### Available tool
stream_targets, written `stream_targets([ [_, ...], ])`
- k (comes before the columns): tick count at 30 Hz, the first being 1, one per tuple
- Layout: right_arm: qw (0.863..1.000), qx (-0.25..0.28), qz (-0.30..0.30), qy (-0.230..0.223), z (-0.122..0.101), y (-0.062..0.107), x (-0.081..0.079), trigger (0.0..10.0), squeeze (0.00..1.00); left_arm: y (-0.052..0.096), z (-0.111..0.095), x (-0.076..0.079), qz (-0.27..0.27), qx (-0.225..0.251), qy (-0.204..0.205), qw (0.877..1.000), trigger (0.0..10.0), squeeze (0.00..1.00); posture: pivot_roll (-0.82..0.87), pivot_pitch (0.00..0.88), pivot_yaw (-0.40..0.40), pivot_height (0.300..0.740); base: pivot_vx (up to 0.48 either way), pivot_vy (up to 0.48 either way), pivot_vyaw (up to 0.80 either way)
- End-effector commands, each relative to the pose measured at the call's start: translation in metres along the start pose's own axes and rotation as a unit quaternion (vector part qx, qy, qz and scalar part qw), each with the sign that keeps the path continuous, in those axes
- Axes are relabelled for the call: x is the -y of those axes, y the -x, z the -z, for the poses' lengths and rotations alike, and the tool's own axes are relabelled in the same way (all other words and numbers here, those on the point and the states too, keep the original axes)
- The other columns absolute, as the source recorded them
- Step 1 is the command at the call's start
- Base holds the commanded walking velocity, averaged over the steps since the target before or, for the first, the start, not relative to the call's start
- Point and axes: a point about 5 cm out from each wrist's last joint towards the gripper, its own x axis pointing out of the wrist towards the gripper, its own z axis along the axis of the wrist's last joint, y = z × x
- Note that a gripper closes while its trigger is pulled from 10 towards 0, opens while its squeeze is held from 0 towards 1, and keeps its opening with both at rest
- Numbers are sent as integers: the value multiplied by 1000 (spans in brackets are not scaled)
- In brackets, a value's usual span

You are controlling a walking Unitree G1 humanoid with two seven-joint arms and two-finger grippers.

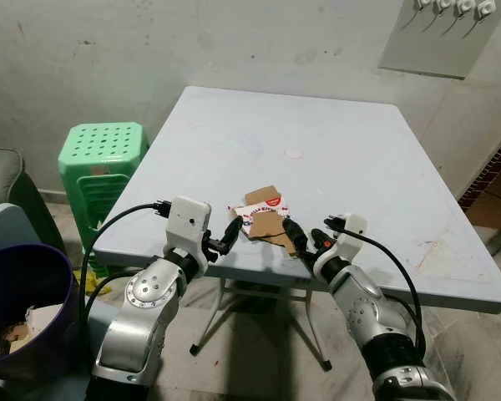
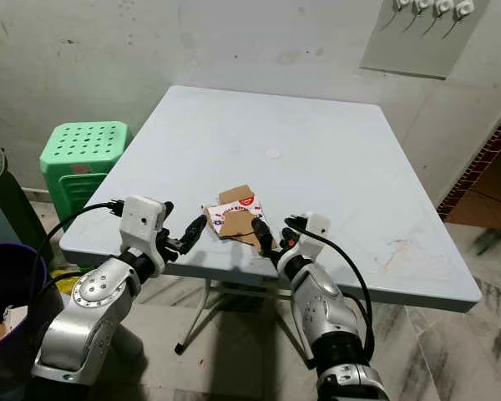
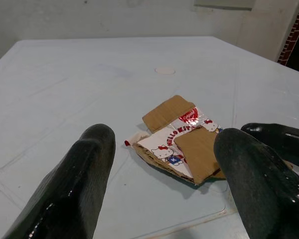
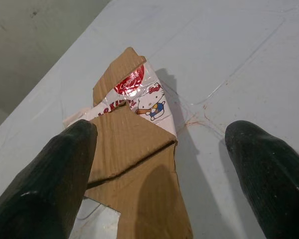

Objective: Picking trash to rubbish bin

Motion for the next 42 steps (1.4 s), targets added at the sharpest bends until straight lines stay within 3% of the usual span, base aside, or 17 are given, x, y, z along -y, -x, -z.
stream_targets([
  [1,1000,-8,-5,-11,3,-4,-2,10000,0,1,-4,2,2,5,-1,1000,10000,0,14,24,-85,740,0,0,0],
  [16,996,-40,-32,-77,14,-18,-22,10000,0,0,-9,-2,-4,7,-6,1000,10000,0,27,28,-82,740,0,0,0],
  [17,995,-44,-29,-82,16,-19,-23,8118,0,0,-9,-3,-5,8,-6,1000,10000,0,28,30,-81,740,0,0,0],
  [18,995,-44,-28,-82,17,-19,-23,4902,0,0,-9,-3,-6,8,-6,1000,10000,0,29,31,-82,740,0,0,0],
  [19,995,-46,-26,-81,18,-19,-23,4157,0,0,-10,-3,-6,8,-6,1000,10000,0,30,32,-83,740,0,0,0],
  [20,995,-47,-24,-80,18,-19,-23,4157,0,0,-10,-3,-6,8,-6,1000,10000,0,30,32,-83,740,0,0,0],
  [21,995,-46,-27,-84,18,-19,-24,0,0,0,-10,-3,-7,8,-6,1000,10000,0,31,33,-86,740,0,0,0],
  [29,994,-56,-60,-77,20,-22,-34,0,0,-1,-10,-3,-10,10,-4,1000,10000,0,31,30,-92,740,0,0,0],
  [30,993,-56,-64,-79,20,-22,-35,784,0,-1,-10,-3,-10,10,-4,1000,10000,0,31,30,-92,740,0,0,0],
  [31,992,-58,-75,-85,21,-23,-39,0,0,-1,-10,-3,-11,10,-3,1000,10000,0,31,28,-92,740,0,0,0],
  [32,992,-58,-75,-85,21,-23,-39,0,0,-1,-10,-3,-11,10,-3,1000,10000,0,31,28,-92,740,0,0,0],
  [34,992,-56,-83,-81,21,-24,-43,902,0,-1,-10,-3,-12,11,-4,1000,10000,0,32,28,-92,740,0,0,0],
  [36,992,-56,-83,-80,21,-24,-44,549,0,-2,-10,-3,-12,11,-3,1000,10000,0,32,29,-93,740,0,0,0],
  [37,992,-56,-82,-81,21,-25,-44,1059,0,-2,-11,-3,-12,11,-3,1000,10000,0,33,29,-93,740,0,0,0],
  [39,992,-55,-83,-82,21,-25,-45,627,0,-2,-11,-3,-13,12,-4,1000,10000,0,34,29,-92,740,0,0,0],
  [41,992,-53,-82,-82,21,-25,-45,1059,0,-2,-11,-3,-14,12,-4,1000,10000,0,35,29,-92,740,0,0,0],
  [42,992,-53,-82,-83,20,-25,-46,627,0,-2,-11,-3,-14,12,-5,1000,10000,0,36,30,-91,740,0,0,0],
])
